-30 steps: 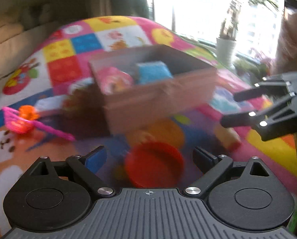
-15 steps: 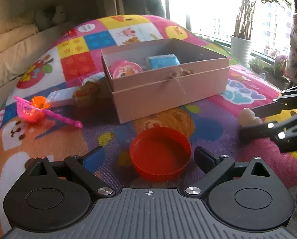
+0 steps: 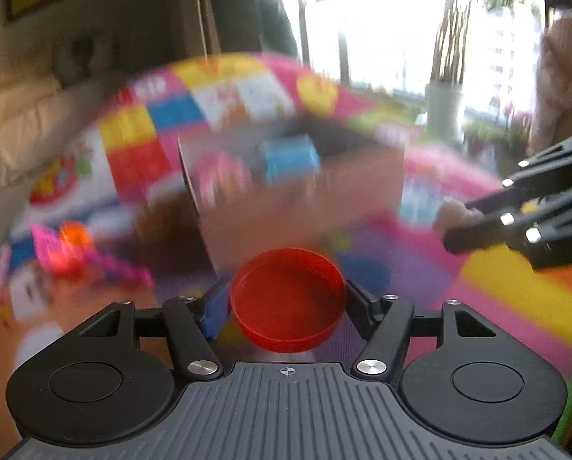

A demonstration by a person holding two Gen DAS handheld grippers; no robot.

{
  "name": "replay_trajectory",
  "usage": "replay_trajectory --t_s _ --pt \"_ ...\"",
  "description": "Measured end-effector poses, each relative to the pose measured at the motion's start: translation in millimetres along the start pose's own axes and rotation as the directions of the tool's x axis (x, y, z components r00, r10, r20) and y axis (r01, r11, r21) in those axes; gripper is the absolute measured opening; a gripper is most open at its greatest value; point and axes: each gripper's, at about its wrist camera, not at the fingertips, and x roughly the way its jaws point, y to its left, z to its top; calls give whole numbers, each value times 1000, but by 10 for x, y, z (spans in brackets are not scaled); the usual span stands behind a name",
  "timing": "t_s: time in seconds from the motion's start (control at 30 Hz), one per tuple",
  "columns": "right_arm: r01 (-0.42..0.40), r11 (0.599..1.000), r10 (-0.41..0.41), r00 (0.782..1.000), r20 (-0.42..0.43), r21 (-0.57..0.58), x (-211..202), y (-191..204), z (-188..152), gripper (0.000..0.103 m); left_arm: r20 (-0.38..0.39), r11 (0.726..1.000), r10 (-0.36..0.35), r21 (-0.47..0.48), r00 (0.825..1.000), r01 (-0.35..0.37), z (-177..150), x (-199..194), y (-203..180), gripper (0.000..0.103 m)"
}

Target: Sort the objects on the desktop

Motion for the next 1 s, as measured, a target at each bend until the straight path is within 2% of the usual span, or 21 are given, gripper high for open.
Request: replay_trajectory --t_s 0.07,0.13,0.2,0.23,0.27,0.33,0.43,0.6,0.67,0.77,0.83,0.93,1.0 --pt "11 1000 -12 993 115 9 -238 -87 308 25 117 1000 31 -6 993 -30 285 -211 82 68" --pt "5 999 -12 975 223 34 -459 -201 633 25 225 998 60 -12 973 -59 562 -378 160 69" --pt "-3 999 -10 954 298 43 -578 -294 904 25 301 997 77 1 951 -81 800 -439 210 69" --pt "1 999 -13 947 322 39 -575 -321 1000 25 312 996 82 3 947 -87 879 -402 225 69" --pt "13 999 -25 942 336 37 -529 -335 1077 25 307 996 82 0 948 -87 939 -325 235 69" --pt "17 999 -32 949 313 50 -313 -360 1158 25 260 998 64 -20 963 -61 989 -64 258 69" --pt "6 996 -25 976 218 89 128 -412 1148 25 160 998 56 -45 985 -49 912 380 256 69" --pt "26 984 -38 997 65 177 736 -555 1025 25 66 995 38 -92 997 -32 726 793 320 72" --pt "36 973 -39 999 10 228 856 -620 978 26 40 992 58 -116 998 -53 657 803 406 78" --pt "31 967 -36 999 15 253 796 -668 911 30 80 987 56 -154 995 -44 518 547 541 94" --pt "58 971 -69 997 40 234 707 -654 892 41 98 987 86 -142 991 -72 403 408 611 95" --pt "81 979 -92 994 55 187 678 -597 943 41 71 981 149 -137 986 -138 142 245 707 96" --pt "65 987 -74 996 58 149 697 -492 999 41 27 967 198 -169 980 -191 -46 233 819 96"
